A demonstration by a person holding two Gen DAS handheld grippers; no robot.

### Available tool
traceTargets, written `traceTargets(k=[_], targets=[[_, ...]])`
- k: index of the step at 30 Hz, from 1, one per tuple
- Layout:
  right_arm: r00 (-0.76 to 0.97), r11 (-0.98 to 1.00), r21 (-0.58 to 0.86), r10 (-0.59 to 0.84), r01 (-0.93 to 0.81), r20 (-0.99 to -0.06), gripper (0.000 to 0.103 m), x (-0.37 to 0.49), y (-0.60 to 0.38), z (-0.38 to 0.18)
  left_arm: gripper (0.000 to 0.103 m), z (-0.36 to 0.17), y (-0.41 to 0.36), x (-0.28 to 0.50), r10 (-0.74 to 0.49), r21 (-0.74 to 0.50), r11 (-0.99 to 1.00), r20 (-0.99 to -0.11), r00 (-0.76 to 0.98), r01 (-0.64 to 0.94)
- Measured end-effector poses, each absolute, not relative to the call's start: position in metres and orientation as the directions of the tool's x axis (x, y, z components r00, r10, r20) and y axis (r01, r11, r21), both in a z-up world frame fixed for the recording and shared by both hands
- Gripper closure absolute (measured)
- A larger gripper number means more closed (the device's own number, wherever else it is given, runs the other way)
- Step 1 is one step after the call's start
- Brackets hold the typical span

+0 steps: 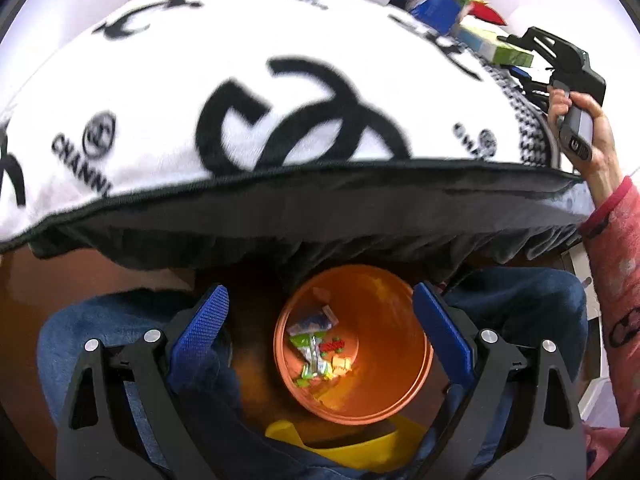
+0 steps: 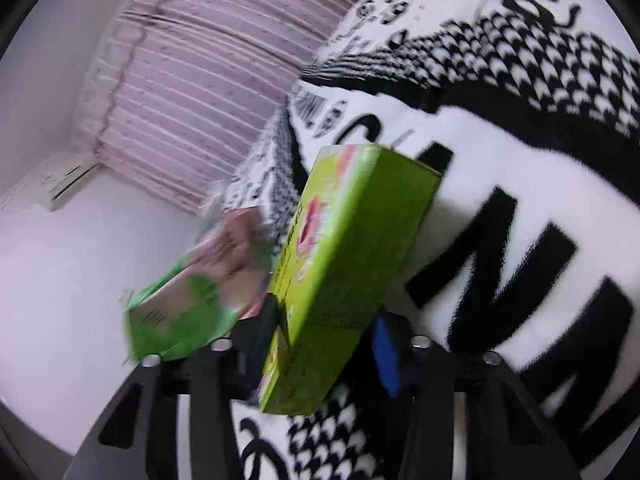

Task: Collect trash
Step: 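Grasp the blue cookie carton with the left tool while the right tool grasps the green box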

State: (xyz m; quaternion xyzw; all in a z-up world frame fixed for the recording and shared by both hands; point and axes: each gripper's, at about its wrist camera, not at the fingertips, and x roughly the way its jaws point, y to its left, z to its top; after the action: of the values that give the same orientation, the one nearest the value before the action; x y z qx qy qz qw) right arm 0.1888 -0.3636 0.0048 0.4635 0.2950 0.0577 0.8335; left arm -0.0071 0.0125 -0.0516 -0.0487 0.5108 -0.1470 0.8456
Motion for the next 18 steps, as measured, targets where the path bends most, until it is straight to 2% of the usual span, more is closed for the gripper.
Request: traceTargets(k=[3, 7, 12, 18], targets=[[0.836, 0.56, 0.823, 0.403, 0.096, -0.372, 0.069, 0.17, -0.362, 0.025, 0.012, -0.039, 0.008, -0.006, -0.312, -0.227, 0.947, -0.823, 0.474, 0.229], [0.847, 0.619, 0.785, 0.406, 0.02, -0.342, 0.072, 0.143, -0.361, 0.055, 0.012, -0.021, -0.003, 0.005, -0.314, -0.204, 0.944, -0.794, 0.521, 0.258], [0.838, 0.705, 0.709, 0.397, -0.018, -0.374, 0.072, 0.124, -0.358, 0.076, 0.012, 0.0, -0.027, 0.03, -0.309, -0.167, 0.943, -0.765, 0.565, 0.289], [0.838, 0.782, 0.62, 0.376, -0.059, -0.394, 0.072, 0.086, -0.356, 0.1, 0.012, 0.037, -0.091, 0.088, -0.291, -0.055, 0.932, -0.702, 0.65, 0.358]])
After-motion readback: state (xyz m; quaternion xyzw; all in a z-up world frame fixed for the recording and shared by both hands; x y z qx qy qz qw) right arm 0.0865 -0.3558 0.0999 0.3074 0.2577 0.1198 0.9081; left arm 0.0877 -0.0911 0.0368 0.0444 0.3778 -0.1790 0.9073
